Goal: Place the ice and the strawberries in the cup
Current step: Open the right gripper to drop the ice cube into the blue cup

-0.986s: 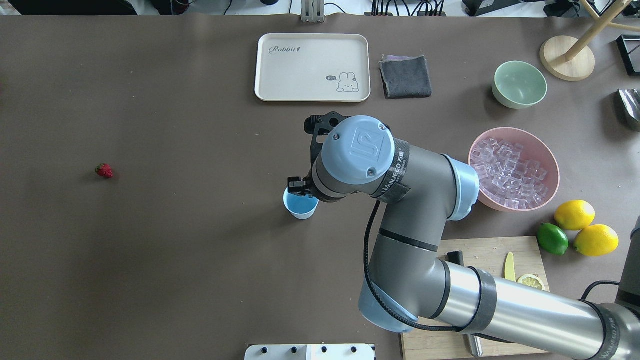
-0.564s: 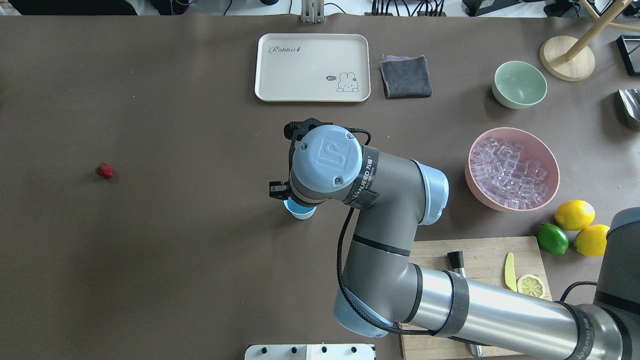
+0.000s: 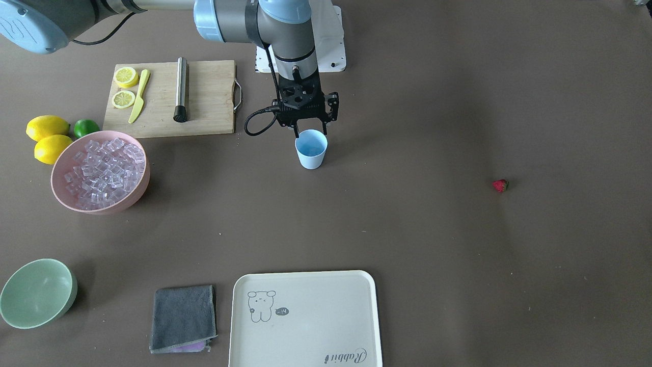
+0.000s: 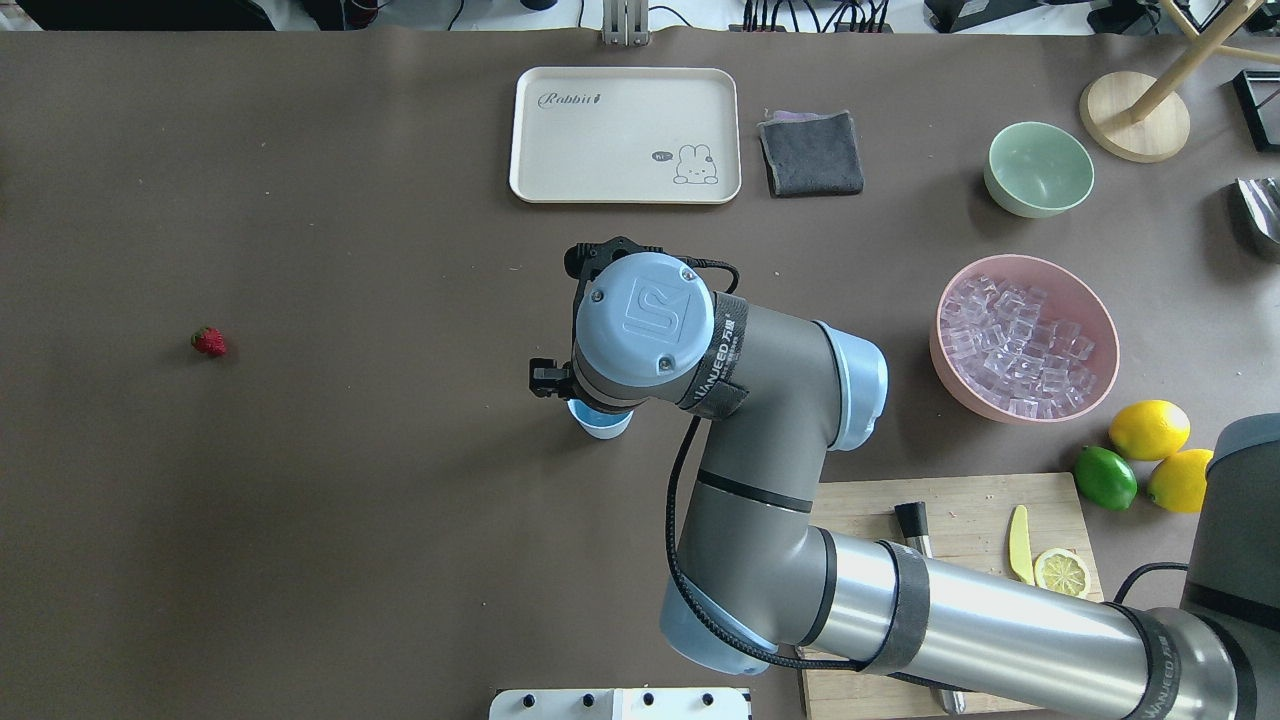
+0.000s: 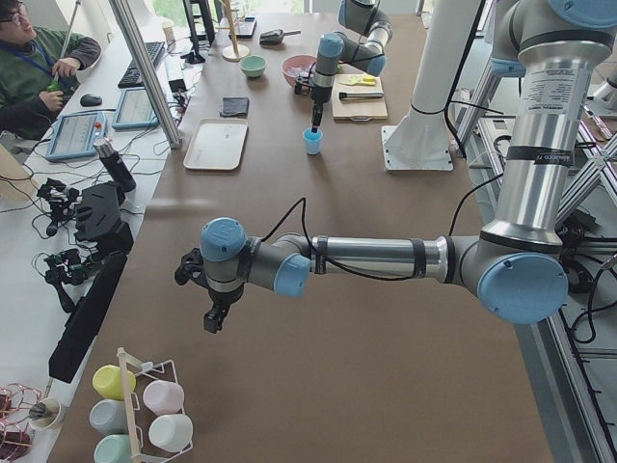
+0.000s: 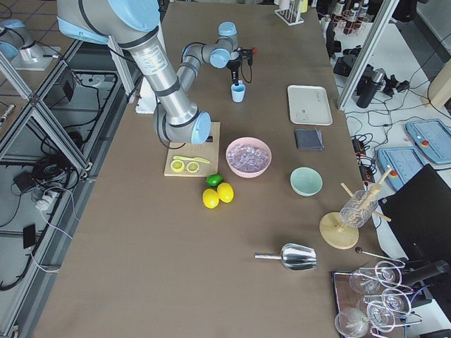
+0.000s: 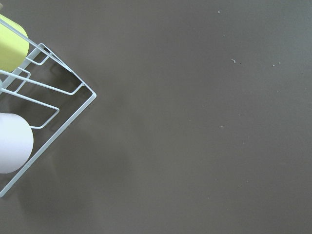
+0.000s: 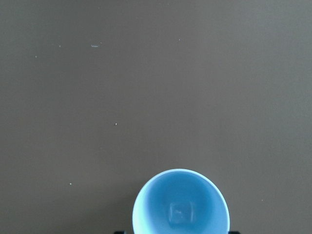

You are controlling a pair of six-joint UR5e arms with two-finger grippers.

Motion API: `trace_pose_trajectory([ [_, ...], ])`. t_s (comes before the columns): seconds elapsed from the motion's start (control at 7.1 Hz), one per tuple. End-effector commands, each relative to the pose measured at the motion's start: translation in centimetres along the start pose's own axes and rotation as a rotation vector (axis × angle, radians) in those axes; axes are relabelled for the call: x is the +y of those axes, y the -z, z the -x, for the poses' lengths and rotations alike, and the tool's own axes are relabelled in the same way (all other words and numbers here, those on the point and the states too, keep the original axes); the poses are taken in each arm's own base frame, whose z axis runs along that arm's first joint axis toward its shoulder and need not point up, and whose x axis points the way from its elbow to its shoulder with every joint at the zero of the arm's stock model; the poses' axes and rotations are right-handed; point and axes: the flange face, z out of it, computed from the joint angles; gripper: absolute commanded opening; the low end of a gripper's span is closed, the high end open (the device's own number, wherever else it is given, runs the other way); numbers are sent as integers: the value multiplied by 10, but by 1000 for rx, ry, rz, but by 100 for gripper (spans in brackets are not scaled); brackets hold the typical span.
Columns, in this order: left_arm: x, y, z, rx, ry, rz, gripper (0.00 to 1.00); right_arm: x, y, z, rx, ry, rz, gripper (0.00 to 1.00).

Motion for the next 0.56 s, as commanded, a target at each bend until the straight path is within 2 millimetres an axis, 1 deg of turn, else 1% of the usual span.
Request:
trace_pose_trajectory([
  [0.0, 0, 0, 0, 0, -2, -2, 98, -19, 23, -16, 29, -43, 0, 100],
  [0.14, -1, 2, -1, 0, -4, -4, 98, -35, 46, -35, 77, -66, 10, 100],
  [0.28, -1, 3, -3, 1, -7, -8, 98, -53, 62, -78, 82, -37, 27, 100],
  [0.42, -1, 2, -4, 22, -2, -6, 98, -75, 73, -140, 103, 34, 38, 100],
])
